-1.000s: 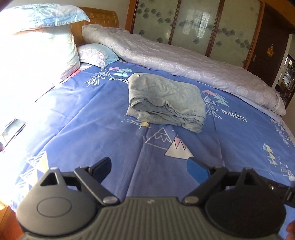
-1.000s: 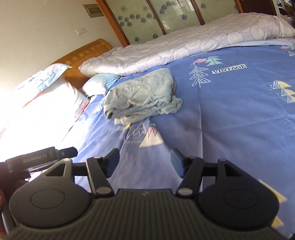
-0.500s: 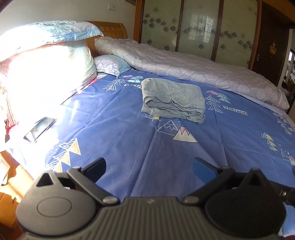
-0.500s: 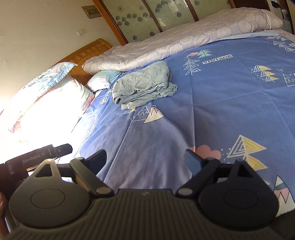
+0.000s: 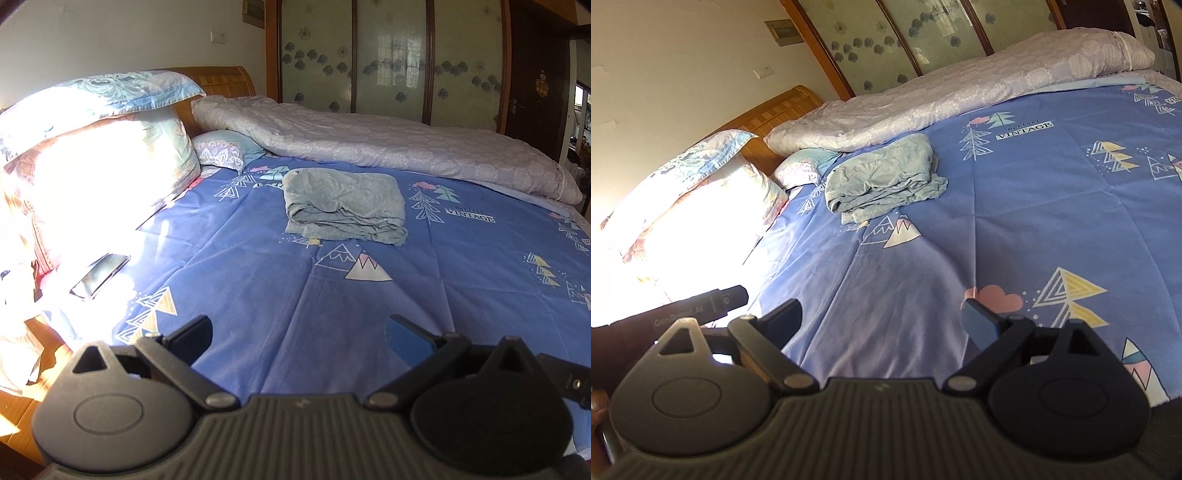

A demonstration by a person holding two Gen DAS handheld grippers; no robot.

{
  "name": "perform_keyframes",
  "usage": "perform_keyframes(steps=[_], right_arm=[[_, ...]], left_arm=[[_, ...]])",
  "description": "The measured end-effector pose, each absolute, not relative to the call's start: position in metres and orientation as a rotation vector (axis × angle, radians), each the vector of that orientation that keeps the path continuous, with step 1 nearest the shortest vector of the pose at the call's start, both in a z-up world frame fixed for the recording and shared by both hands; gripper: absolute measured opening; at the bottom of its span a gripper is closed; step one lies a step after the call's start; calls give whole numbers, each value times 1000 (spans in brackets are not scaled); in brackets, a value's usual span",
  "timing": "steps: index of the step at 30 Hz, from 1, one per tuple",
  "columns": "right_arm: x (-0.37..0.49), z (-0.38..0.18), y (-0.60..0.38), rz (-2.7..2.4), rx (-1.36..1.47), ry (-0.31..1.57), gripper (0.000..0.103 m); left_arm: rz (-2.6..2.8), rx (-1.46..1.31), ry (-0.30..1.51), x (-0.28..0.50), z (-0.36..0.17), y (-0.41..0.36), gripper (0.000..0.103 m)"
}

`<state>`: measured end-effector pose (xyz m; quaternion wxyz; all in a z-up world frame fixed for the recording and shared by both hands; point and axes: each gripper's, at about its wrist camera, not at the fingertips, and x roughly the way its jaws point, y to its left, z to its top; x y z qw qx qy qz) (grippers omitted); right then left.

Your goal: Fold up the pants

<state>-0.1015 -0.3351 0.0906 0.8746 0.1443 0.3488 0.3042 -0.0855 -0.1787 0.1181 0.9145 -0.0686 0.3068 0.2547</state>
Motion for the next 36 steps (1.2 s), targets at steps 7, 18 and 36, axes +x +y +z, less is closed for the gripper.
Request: perform_keyframes(steps=[7, 18, 36], right_arm=[[-107, 94, -338, 642, 292, 711, 95], [-119, 102, -333, 670, 245, 661, 95], [-132, 101, -332, 688, 288, 609, 96]], left_arm=[[532, -106, 607, -88, 123, -190, 103], [551, -70, 586, -93, 126, -199, 103], [617, -39, 549, -133, 137, -213, 103]])
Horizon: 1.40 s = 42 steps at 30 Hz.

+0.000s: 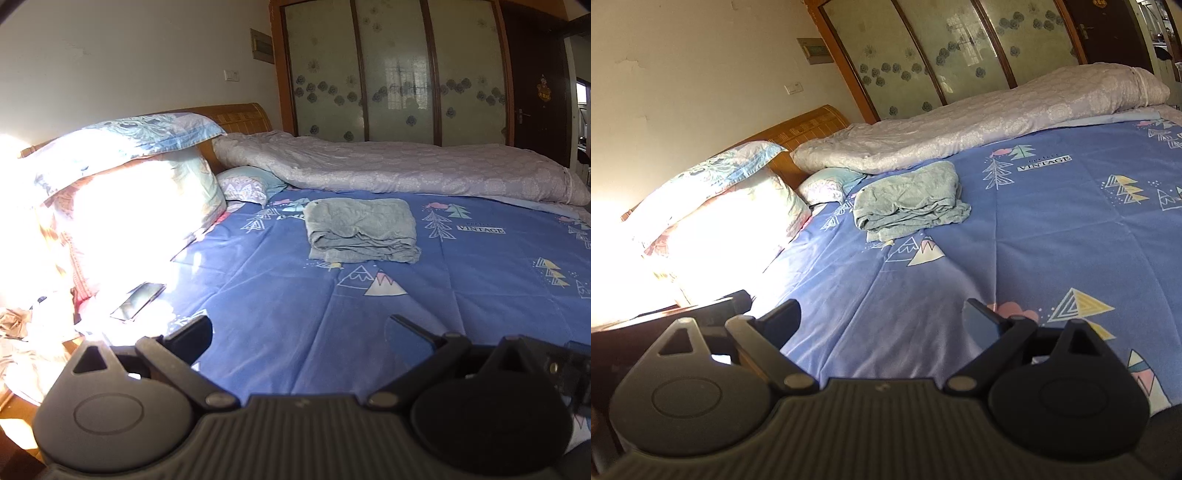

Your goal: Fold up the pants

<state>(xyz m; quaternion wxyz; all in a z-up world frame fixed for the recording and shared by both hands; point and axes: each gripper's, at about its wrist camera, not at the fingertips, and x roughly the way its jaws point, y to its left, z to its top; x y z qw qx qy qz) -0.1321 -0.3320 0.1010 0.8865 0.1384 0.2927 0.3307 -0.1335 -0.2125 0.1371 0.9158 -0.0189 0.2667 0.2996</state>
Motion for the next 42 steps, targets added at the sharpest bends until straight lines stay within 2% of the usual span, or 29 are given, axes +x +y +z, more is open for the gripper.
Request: perform_keyframes(steps=[9, 12, 15, 25, 31, 42], right_arm=[[-128, 94, -260, 689, 317, 644, 96], [-143, 107, -250, 712, 300, 578, 96], [-156, 114, -263, 678, 271, 474, 103], [-172, 117, -284, 609, 215, 485, 103], [-185, 118, -300, 562, 138, 440, 103], [-151, 91, -337, 461, 171, 516, 103]], left_arm=[[887, -11, 522, -219, 150, -205, 103], [883, -37, 518, -223, 156, -192, 103], [838, -46, 511, -217, 160, -189, 103], [741, -114, 470, -228, 152, -203, 103], [667, -133, 511, -206, 140, -208, 103], [571, -74, 644, -141, 113, -225, 103]])
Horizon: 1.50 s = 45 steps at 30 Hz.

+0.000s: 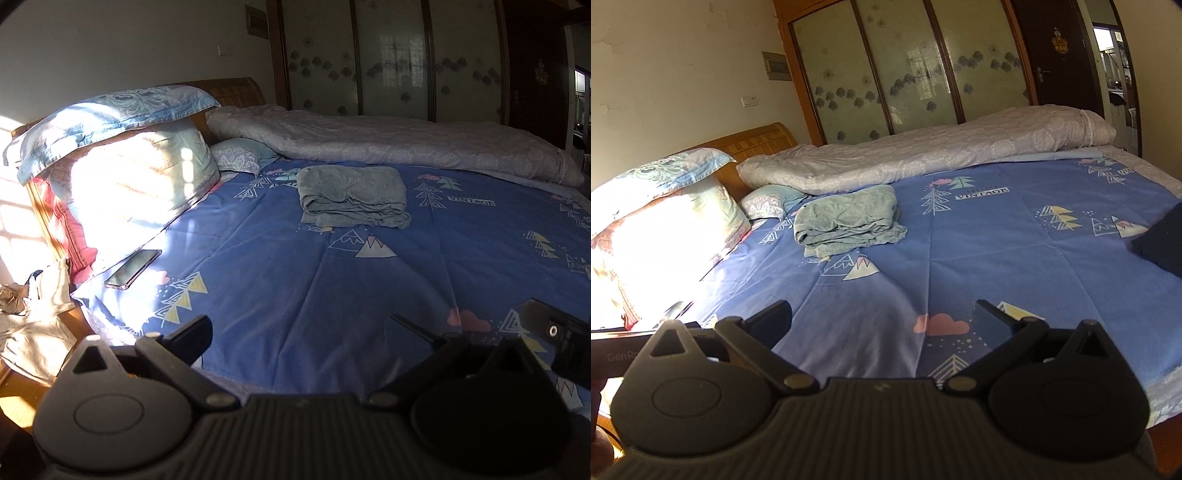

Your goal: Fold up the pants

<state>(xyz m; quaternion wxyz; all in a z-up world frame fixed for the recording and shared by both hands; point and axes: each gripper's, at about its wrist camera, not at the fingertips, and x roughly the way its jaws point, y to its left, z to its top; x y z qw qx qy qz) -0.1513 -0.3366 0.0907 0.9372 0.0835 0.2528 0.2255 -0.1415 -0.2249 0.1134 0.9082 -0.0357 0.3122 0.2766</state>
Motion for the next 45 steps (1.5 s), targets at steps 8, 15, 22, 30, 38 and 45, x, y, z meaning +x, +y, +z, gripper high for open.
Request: perform_keyframes(steps=[8, 15, 22, 30, 38, 45], right_arm=[[-141, 74, -334, 470, 150, 581, 103], [-134, 65, -330, 466, 143, 621, 103], [-131, 62, -326, 464, 142, 634, 103], [-131, 61, -325, 463, 143, 633, 103], [-131, 61, -327, 458, 153, 637, 103], [-132, 62, -329, 454, 153, 620, 103]], left_arm=[[569, -55, 713, -122, 90, -227, 103], [532, -48, 768, -106, 75, -226, 103], [515, -54, 797, -100, 67, -219, 103], [509, -56, 810, -96, 63, -219, 103], [507, -51, 817, -95, 61, -221, 103], [499, -57, 812, -95, 60, -223, 103]])
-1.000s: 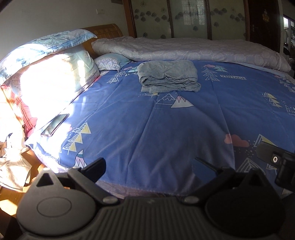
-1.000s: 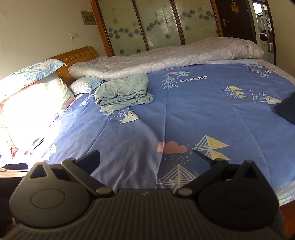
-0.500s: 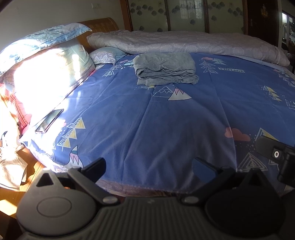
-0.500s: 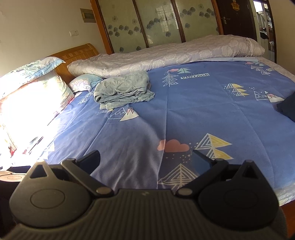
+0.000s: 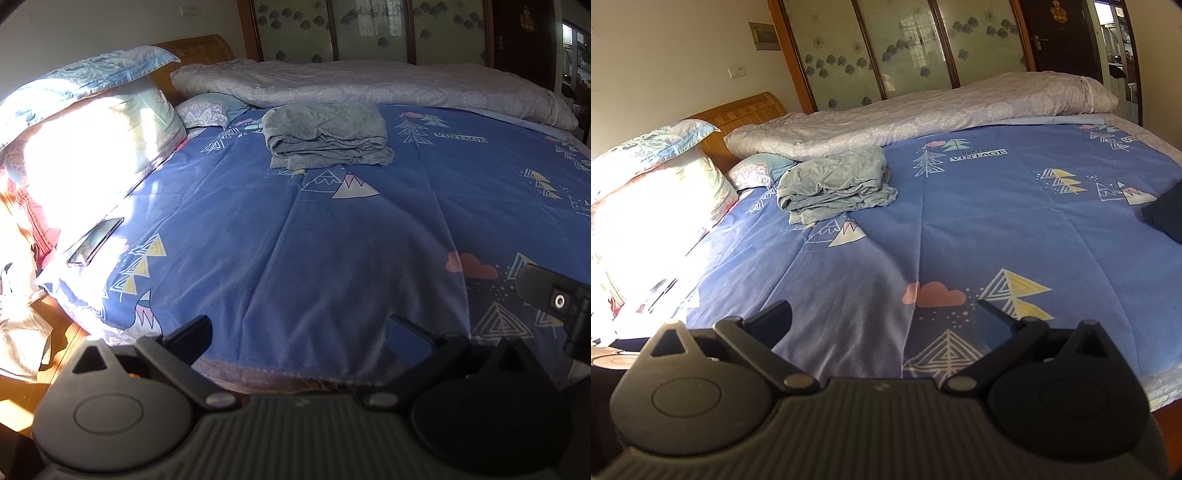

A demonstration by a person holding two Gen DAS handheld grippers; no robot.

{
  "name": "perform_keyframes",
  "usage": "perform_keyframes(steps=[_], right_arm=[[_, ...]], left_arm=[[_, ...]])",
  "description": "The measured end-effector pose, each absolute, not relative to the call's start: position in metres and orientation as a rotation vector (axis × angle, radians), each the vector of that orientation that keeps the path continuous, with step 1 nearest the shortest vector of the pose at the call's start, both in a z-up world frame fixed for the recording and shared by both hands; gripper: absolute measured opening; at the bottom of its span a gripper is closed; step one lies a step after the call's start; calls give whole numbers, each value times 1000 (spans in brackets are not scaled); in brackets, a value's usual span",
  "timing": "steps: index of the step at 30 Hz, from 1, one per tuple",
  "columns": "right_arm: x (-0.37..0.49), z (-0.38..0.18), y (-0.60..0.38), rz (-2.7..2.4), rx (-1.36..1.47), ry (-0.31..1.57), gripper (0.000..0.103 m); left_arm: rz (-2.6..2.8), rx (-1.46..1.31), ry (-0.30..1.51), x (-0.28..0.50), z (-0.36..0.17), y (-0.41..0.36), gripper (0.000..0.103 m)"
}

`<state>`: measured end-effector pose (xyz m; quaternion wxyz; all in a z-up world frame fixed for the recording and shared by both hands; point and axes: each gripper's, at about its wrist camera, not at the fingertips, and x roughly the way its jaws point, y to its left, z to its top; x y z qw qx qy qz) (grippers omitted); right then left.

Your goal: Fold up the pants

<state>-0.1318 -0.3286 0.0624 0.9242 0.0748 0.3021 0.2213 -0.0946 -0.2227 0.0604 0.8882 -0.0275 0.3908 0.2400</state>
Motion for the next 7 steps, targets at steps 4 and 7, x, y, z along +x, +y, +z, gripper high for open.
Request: perform_keyframes(steps=[4, 7], right_arm=[[-132, 62, -328, 455, 151, 620, 103], [-132, 61, -327, 455, 150, 624, 103]], left_arm=[[482, -56, 809, -95, 60, -223, 103], [475, -59, 812, -95, 60, -223, 103]])
